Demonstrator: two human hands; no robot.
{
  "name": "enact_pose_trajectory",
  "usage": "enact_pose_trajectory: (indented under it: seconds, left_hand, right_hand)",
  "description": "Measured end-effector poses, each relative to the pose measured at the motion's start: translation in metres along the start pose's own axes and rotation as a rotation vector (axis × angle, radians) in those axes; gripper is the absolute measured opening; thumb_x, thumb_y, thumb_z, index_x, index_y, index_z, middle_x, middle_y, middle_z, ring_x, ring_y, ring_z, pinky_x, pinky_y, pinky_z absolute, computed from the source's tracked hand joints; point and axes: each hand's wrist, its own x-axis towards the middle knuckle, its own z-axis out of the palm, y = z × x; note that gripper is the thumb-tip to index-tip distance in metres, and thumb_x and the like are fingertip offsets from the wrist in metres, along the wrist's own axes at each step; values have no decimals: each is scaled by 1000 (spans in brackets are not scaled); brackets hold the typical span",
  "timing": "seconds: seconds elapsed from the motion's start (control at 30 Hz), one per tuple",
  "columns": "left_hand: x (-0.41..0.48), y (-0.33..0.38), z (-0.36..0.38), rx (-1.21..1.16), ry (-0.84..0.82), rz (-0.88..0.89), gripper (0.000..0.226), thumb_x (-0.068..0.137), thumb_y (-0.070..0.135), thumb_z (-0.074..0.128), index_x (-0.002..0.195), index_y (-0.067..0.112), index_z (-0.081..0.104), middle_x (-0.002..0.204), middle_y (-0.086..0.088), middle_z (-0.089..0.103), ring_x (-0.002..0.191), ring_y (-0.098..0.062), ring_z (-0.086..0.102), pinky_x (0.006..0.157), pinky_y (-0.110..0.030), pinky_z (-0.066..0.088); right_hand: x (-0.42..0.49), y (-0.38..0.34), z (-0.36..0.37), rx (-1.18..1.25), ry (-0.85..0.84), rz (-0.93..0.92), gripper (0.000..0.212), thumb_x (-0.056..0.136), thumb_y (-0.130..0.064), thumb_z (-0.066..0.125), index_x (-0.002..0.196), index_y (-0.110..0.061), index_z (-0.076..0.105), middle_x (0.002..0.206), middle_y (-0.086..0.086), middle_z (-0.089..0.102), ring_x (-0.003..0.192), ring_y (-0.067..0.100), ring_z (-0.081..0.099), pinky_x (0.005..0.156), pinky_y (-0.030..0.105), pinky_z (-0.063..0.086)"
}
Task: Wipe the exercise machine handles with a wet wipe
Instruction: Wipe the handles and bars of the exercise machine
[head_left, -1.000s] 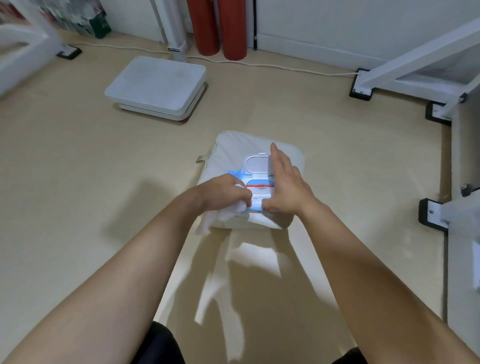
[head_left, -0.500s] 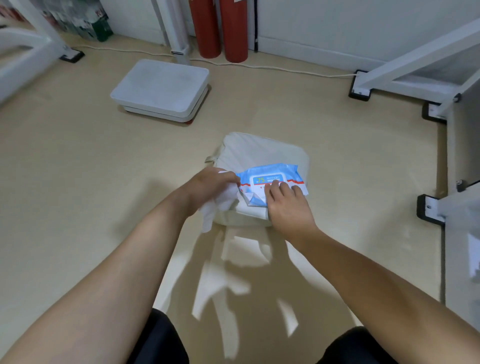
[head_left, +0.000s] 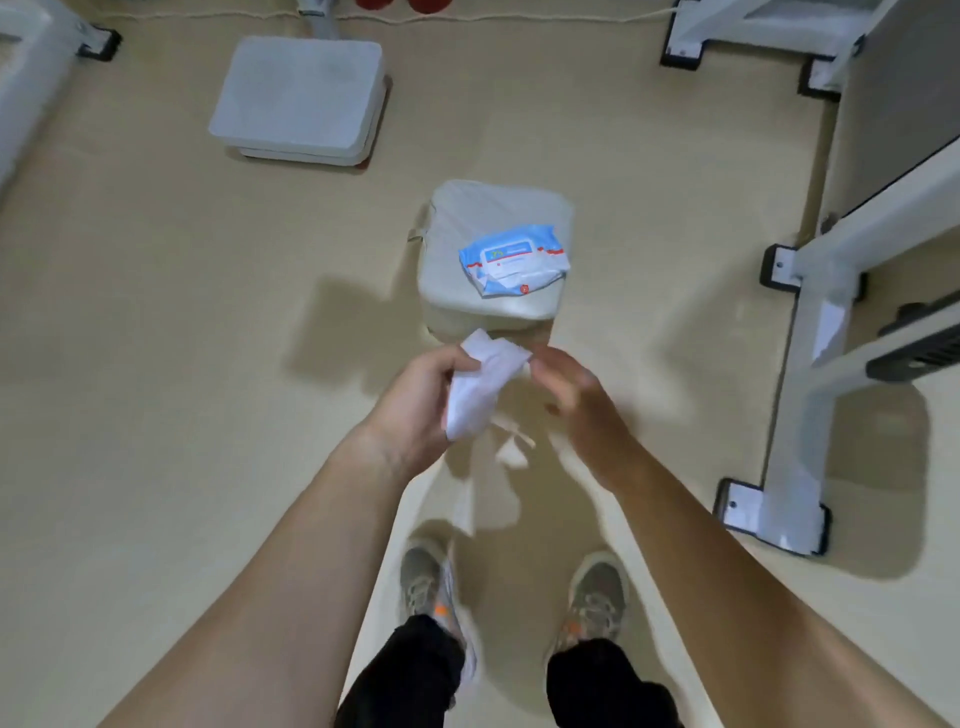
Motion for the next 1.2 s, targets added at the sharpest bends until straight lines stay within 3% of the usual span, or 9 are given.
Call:
enact_pose_trajectory:
  seconds: [0.1, 0.23, 0.47, 0.67, 0.77, 0.87, 1.03, 1.13, 1.2]
  left_hand:
    - [-80, -1, 43, 48, -123, 27, 28, 96, 0, 38, 110, 6, 62, 99, -7, 70, 72, -16, 69, 61, -23, 54]
    - [-176, 2, 74, 335, -154, 182, 24, 96, 2, 53, 113, 4, 69, 102, -13, 73, 86, -25, 70, 74, -32, 57]
    - [-342, -5, 95, 229, -135, 354, 14, 95, 1, 61, 100, 15, 59, 79, -4, 68, 65, -17, 62, 55, -24, 52]
    - [-473, -4, 108, 383, -33, 593, 12, 92, 12, 61, 90, 11, 73, 81, -4, 69, 73, -19, 62, 73, -36, 51]
    - [-522, 8, 118, 439, -52, 599, 18, 87, 27, 73, 90, 9, 73, 83, -9, 71, 79, -21, 66, 77, -39, 54]
    - [-546, 26, 126, 450, -22, 602, 7, 83, 13, 77, 88, 10, 73, 82, -16, 74, 75, -21, 67, 79, -43, 57]
    - [-555, 66, 144, 357, 58, 645, 7, 88, 5, 67, 84, 8, 71, 76, -4, 66, 66, -15, 61, 60, -23, 54]
    - [-545, 90, 157, 217, 174, 658, 8, 88, 7, 66, 82, 11, 69, 76, 0, 66, 68, -10, 64, 62, -22, 55]
    - [-533, 111, 160, 66, 246, 643, 6, 87, 7, 63, 84, 9, 68, 80, -4, 67, 75, -15, 67, 72, -28, 59]
  right_hand:
    - [-96, -41, -6, 304, -147, 103, 32, 89, -40, 51, 113, -29, 69, 109, -7, 71, 105, 8, 65, 102, 43, 44]
    - [-198, -98, -15, 584, -175, -5, 36, 91, -12, 57, 125, -2, 63, 121, 17, 68, 113, 30, 65, 102, 46, 47]
    - [-350, -202, -11, 607, -58, -94, 33, 80, -13, 56, 111, -5, 64, 104, 13, 68, 95, 26, 63, 73, 31, 50]
    - [-449, -265, 33, 664, 23, -128, 51, 75, -17, 59, 123, -1, 57, 117, 19, 57, 112, 31, 55, 92, 44, 41]
    - [-481, -286, 45, 718, 67, -151, 47, 78, -15, 54, 122, 0, 59, 118, 20, 58, 112, 32, 56, 94, 44, 39]
    - [-498, -311, 50, 745, 73, -186, 43, 80, -15, 52, 119, 1, 62, 119, 22, 60, 111, 33, 57, 95, 43, 40]
    - [-486, -355, 46, 704, 85, -201, 57, 79, -17, 57, 125, 16, 53, 128, 36, 56, 114, 39, 56, 96, 46, 35]
    - [-466, -383, 38, 687, 97, -195, 60, 64, -24, 72, 119, -3, 58, 116, 25, 56, 107, 34, 56, 88, 44, 37]
    - [-449, -399, 29, 737, 104, -203, 51, 70, -19, 65, 119, -3, 61, 116, 22, 61, 106, 35, 60, 87, 42, 48]
